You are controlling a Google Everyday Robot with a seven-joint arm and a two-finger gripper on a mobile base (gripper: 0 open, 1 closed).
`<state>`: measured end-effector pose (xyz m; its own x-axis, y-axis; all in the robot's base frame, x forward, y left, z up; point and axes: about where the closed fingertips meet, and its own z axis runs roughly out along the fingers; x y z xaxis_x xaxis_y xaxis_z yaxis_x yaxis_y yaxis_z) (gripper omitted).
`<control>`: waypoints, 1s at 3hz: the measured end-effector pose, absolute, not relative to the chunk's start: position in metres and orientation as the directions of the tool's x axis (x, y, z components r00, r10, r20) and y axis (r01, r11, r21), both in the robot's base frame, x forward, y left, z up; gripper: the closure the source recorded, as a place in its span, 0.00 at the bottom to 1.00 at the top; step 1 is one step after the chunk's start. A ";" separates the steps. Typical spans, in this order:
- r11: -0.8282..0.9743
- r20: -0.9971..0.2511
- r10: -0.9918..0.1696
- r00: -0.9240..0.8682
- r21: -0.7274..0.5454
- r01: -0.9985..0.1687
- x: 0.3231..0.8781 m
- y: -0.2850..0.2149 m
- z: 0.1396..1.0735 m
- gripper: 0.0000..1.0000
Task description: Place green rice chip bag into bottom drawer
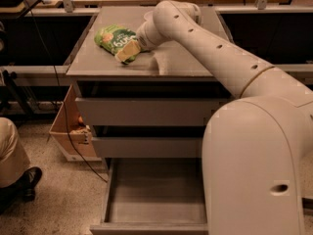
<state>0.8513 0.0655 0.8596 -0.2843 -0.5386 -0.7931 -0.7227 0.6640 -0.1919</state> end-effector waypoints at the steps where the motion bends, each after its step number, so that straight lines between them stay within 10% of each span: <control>1: 0.680 -0.801 -0.514 -0.308 -0.163 -0.715 0.866 0.074 0.850 0.00; 3: 0.658 -0.800 -0.498 -0.336 -0.096 -0.747 0.864 0.096 0.839 0.49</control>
Offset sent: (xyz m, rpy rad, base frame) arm 0.0267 0.0310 -0.0278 0.0758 0.1110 -0.0023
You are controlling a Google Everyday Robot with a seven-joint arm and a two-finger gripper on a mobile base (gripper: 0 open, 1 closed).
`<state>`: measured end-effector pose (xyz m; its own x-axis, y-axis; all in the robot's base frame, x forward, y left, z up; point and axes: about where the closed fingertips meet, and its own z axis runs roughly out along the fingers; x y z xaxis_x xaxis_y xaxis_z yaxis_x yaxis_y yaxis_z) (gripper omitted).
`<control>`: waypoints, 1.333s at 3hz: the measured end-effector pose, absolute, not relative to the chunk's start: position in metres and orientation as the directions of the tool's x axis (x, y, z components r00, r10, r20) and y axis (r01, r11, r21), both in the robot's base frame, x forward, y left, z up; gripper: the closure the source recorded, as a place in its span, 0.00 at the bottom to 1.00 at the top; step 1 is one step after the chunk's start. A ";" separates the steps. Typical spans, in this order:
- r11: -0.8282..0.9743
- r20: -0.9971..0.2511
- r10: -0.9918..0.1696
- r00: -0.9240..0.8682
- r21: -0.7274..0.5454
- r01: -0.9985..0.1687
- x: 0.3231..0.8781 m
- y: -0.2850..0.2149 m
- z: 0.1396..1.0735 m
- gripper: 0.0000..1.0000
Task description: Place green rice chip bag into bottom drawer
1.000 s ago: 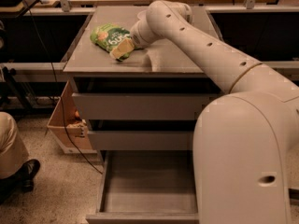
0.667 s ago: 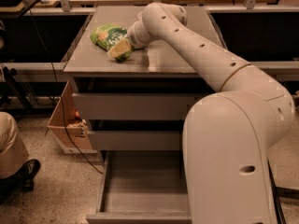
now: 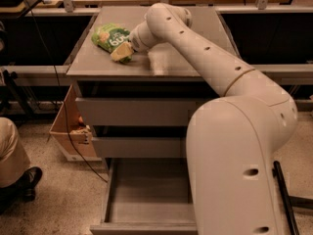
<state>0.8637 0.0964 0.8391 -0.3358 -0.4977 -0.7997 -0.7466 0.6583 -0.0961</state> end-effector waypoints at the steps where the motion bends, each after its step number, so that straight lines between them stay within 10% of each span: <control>1: 0.626 -0.802 -0.516 -0.301 -0.112 -0.772 0.845 0.101 0.848 0.72; 2: 0.577 -0.829 -0.511 -0.226 -0.136 -0.806 0.810 0.095 0.873 0.96; 4: 0.489 -0.869 -0.484 -0.103 -0.171 -0.855 0.728 0.060 0.908 1.00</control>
Offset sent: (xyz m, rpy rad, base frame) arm -0.1077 -0.0238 0.0712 0.0576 -0.1531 0.2053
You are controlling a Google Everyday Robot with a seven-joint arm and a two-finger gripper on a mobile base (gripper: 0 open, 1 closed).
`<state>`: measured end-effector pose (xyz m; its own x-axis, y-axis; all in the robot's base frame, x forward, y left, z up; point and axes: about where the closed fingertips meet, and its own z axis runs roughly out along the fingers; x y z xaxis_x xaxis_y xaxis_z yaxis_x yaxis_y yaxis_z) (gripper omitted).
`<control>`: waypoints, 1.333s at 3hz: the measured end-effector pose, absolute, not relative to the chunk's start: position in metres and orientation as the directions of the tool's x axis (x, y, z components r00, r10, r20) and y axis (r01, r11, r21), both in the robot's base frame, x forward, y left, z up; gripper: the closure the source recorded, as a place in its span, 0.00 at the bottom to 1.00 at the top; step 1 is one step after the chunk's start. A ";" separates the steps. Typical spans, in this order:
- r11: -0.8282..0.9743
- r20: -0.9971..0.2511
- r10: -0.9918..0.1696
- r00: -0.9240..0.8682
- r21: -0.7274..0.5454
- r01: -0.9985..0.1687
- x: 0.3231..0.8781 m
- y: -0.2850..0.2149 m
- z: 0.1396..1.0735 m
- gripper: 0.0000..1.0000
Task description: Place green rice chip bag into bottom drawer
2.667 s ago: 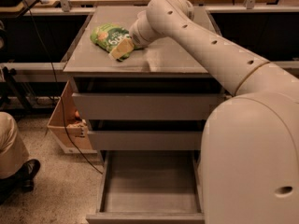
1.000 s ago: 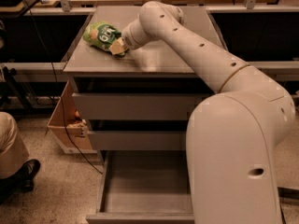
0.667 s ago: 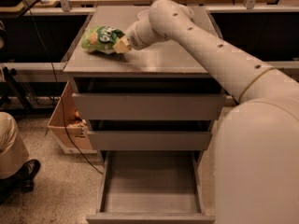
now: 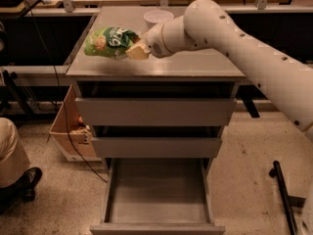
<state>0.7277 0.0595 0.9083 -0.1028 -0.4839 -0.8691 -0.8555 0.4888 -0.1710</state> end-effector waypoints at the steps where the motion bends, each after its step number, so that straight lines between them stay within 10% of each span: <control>1: 0.412 -0.879 -0.472 -0.067 -0.152 -0.898 0.685 0.056 0.909 1.00; 4: 0.194 -0.842 -0.539 -0.004 -0.119 -0.974 0.607 0.061 0.893 1.00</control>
Offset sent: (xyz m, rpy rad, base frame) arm -0.1436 -0.0066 -0.0103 0.0150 0.0777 0.3445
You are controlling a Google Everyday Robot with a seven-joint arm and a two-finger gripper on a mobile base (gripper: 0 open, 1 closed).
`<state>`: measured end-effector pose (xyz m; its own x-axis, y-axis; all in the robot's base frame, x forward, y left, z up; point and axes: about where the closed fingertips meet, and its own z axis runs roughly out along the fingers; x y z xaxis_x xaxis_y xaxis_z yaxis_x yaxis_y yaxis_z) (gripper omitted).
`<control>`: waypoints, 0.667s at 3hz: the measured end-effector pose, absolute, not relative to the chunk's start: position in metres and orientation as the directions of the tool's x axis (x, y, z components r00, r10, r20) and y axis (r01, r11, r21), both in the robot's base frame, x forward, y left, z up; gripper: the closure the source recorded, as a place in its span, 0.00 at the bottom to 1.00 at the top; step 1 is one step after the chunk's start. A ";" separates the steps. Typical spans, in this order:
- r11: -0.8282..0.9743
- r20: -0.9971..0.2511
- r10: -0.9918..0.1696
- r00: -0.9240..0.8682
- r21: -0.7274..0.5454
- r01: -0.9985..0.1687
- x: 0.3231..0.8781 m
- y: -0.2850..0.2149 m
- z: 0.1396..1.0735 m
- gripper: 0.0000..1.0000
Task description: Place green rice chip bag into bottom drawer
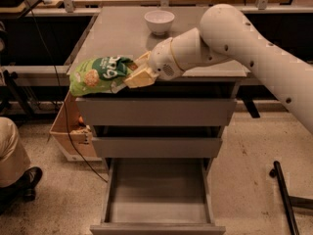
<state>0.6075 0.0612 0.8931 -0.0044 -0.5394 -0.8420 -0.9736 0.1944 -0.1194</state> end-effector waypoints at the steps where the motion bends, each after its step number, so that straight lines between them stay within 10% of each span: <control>1: 0.178 -0.836 -0.549 -0.005 -0.110 -0.978 0.613 0.059 0.880 1.00; 2: 0.150 -0.810 -0.587 -0.006 -0.102 -0.983 0.609 0.048 0.852 1.00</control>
Offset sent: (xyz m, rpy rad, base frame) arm -0.0028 -0.0335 -0.0734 -0.1130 0.0446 0.0565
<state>0.6086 0.0475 0.8516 -0.0059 -0.5870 -0.8096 -0.9834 0.1501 -0.1016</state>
